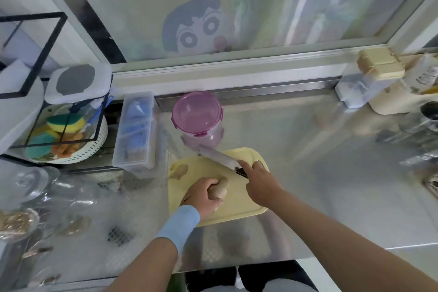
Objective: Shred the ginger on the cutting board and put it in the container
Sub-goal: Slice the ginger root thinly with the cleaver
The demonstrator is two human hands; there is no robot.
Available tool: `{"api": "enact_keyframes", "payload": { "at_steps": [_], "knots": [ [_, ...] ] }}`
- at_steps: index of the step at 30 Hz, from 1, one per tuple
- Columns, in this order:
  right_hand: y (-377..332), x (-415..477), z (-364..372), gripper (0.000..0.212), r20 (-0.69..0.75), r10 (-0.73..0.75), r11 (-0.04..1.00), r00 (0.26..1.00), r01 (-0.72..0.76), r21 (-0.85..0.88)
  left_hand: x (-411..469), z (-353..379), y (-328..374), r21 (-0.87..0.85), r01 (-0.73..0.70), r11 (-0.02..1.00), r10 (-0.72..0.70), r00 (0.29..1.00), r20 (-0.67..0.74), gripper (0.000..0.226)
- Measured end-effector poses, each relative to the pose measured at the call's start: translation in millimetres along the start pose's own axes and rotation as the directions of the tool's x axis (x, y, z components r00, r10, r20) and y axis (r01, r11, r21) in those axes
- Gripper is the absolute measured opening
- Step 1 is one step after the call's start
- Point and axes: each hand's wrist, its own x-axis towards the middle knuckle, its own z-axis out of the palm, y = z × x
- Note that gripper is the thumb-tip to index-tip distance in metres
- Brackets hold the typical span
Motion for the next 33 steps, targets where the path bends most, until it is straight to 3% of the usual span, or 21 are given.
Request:
{"api": "enact_keyframes", "payload": {
  "at_steps": [4, 12, 17, 20, 23, 25, 26, 28, 29, 31, 33],
  "knots": [
    [-2.7, -7.5, 2.0, 0.053, -0.044, 0.041, 0.998, 0.998, -0.040, 0.041, -5.4, -2.9, 1.9, -0.064, -0.002, 0.998, 0.003, 1.000, 0.015, 0.015],
    [-5.0, -7.8, 1.9, 0.040, -0.030, -0.026, 0.994, 0.999, 0.029, 0.105, -1.3, -4.6, -4.9, 0.065, 0.071, 0.995, -0.077, 0.992, 0.102, 0.067],
    [-8.5, -1.3, -0.2, 0.053, -0.003, -0.032, 0.997, 0.999, 0.032, 0.064, -0.3, -6.7, -1.7, -0.022, 0.129, 0.991, -0.127, 0.988, 0.086, 0.048],
    [-9.0, -0.1, -1.7, 0.057, 0.014, -0.016, 0.998, 1.000, 0.015, 0.066, 3.7, -9.3, -2.7, 0.062, 0.107, 0.992, -0.113, 0.986, 0.122, 0.040],
    [-9.8, -0.5, -5.0, 0.059, 0.038, -0.008, 0.994, 0.999, 0.004, 0.107, 5.8, -17.8, 1.4, 0.152, 0.068, 0.986, -0.079, 0.994, 0.069, 0.026],
    [-11.0, -2.9, -8.5, 0.059, 0.025, -0.019, 0.993, 0.999, 0.016, 0.120, 7.1, -21.1, 6.4, 0.272, -0.061, 0.960, 0.062, 0.998, 0.005, 0.035],
    [-10.9, -4.6, -10.1, 0.058, 0.013, -0.019, 0.992, 1.000, 0.017, 0.126, 7.9, -22.2, 9.7, 0.330, -0.173, 0.928, 0.178, 0.984, 0.015, 0.039],
    [-9.2, -6.1, -11.5, 0.056, -0.003, 0.001, 0.991, 1.000, 0.000, 0.134, 7.6, -24.2, 18.2, 0.379, -0.345, 0.859, 0.299, 0.938, 0.177, 0.044],
    [-8.4, -6.2, -12.2, 0.056, -0.008, 0.011, 0.991, 1.000, -0.010, 0.132, 9.9, -23.8, 19.1, 0.434, -0.436, 0.788, 0.340, 0.897, 0.283, 0.050],
    [-5.8, -5.8, -11.7, 0.054, -0.019, 0.020, 0.991, 1.000, -0.017, 0.130, 15.1, -23.7, 16.2, 0.598, -0.598, 0.534, 0.415, 0.801, 0.431, 0.063],
    [-3.2, -4.8, -9.8, 0.053, -0.019, 0.019, 0.990, 1.000, -0.016, 0.143, 20.1, -27.4, 10.5, 0.674, -0.606, 0.423, 0.458, 0.785, 0.418, 0.067]
  ]
}}
